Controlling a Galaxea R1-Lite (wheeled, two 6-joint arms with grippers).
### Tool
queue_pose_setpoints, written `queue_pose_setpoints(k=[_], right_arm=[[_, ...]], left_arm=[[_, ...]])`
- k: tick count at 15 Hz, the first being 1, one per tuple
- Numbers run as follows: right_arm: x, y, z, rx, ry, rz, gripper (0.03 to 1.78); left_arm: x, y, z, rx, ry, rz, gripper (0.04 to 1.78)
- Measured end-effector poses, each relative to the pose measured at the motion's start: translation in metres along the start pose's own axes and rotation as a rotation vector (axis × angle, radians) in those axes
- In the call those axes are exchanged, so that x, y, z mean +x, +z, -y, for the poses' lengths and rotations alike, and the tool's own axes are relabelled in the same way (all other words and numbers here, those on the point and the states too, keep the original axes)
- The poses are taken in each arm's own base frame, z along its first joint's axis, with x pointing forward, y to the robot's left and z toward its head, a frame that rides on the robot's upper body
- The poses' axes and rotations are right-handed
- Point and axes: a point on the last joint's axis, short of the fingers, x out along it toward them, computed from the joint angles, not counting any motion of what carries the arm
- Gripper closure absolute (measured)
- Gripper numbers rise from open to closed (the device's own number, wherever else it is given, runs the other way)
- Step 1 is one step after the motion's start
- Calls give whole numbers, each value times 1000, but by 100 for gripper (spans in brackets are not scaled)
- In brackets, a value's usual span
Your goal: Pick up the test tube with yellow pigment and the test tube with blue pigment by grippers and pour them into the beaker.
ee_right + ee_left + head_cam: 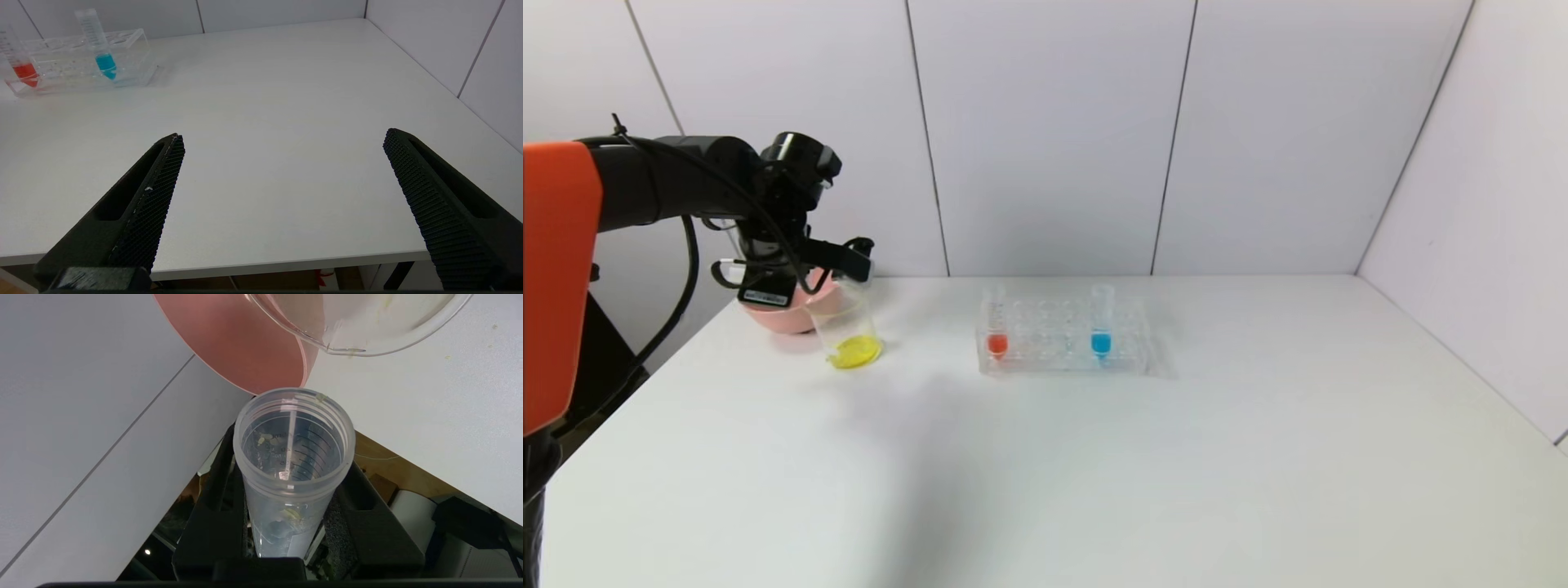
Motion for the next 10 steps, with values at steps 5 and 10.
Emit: queue_pose_setpoints(k=[5, 10], right_arm=[[0, 0, 0, -1, 0, 0, 4], [0, 0, 0, -1, 0, 0, 4]], left_arm=[[-1, 1, 1, 6, -5, 1, 128], [-3, 1, 0, -3, -2, 14, 128]])
